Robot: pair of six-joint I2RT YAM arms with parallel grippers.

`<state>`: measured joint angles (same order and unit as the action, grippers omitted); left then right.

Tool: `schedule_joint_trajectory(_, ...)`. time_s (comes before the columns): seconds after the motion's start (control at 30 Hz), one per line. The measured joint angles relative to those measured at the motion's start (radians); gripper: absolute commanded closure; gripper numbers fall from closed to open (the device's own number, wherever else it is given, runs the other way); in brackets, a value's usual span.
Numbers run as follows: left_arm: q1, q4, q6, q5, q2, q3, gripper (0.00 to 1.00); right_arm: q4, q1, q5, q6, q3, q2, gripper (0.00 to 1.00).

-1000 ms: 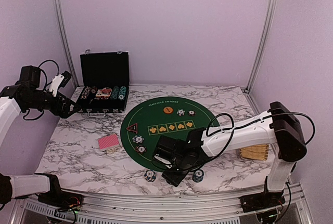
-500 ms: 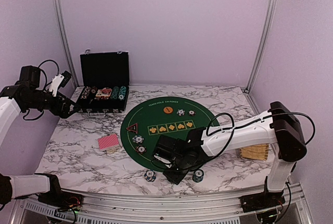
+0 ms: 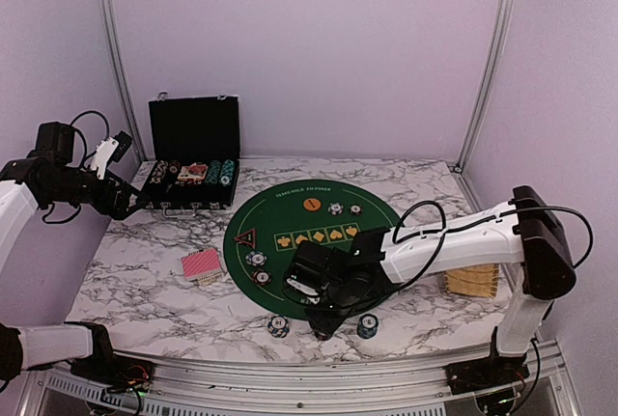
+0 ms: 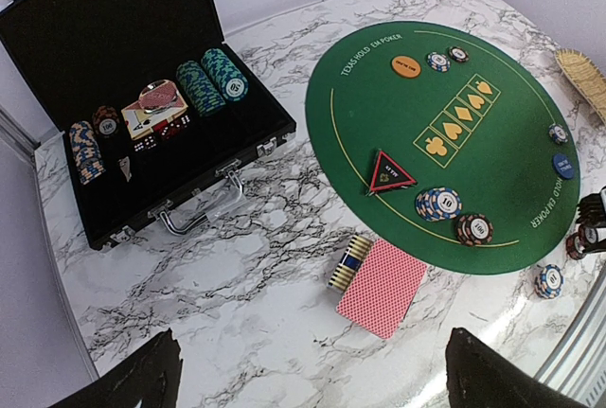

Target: Distribute texas hold em gaming equipment

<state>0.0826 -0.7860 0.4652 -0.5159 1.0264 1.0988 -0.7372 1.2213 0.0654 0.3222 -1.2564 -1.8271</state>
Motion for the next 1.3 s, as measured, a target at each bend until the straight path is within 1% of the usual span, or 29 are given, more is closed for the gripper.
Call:
schedule_joint_trajectory(0.27, 0.000, 0.000, 0.004, 0.000, 0.000, 0.000, 0.01, 0.002, -0.100, 0.008, -0.001, 0.005, 0.055, 0.67)
schedule_joint_trajectory(0.47, 0.000, -0.001, 0.009, 0.000, -0.001, 0.000, 0.01, 0.025, -0.169, 0.013, -0.001, 0.066, 0.063, 0.68)
schedule_joint_trajectory(0.67, 0.000, -0.001, 0.013, 0.001, -0.001, 0.000, 0.01, 0.048, -0.204, 0.011, -0.005, 0.122, 0.062, 0.68)
schedule_joint_trajectory(0.9, 0.000, -0.001, 0.014, 0.001, -0.001, 0.000, 0.01, 0.080, -0.217, 0.004, -0.006, 0.140, 0.062, 0.67)
schedule_joint_trajectory(0.93, 0.000, -0.001, 0.014, 0.001, -0.001, 0.000, 0.01, 0.084, -0.217, 0.004, -0.006, 0.144, 0.062, 0.66)
schedule_joint_trajectory(1.0, 0.000, -0.001, 0.014, 0.001, -0.001, 0.000, 0.01, 0.092, -0.217, 0.003, -0.006, 0.154, 0.060, 0.58)
schedule_joint_trajectory(1.13, 0.000, -0.001, 0.015, 0.001, -0.006, 0.000, 0.01, 0.099, -0.217, -0.004, -0.006, 0.168, 0.054, 0.48)
schedule_joint_trajectory(1.2, 0.000, -0.001, 0.015, 0.001, -0.009, 0.000, 0.01, 0.103, -0.217, -0.006, -0.008, 0.168, 0.052, 0.45)
schedule_joint_trajectory(1.3, 0.000, -0.002, 0.015, 0.001, -0.011, 0.000, 0.01, 0.107, -0.218, -0.007, -0.008, 0.168, 0.052, 0.43)
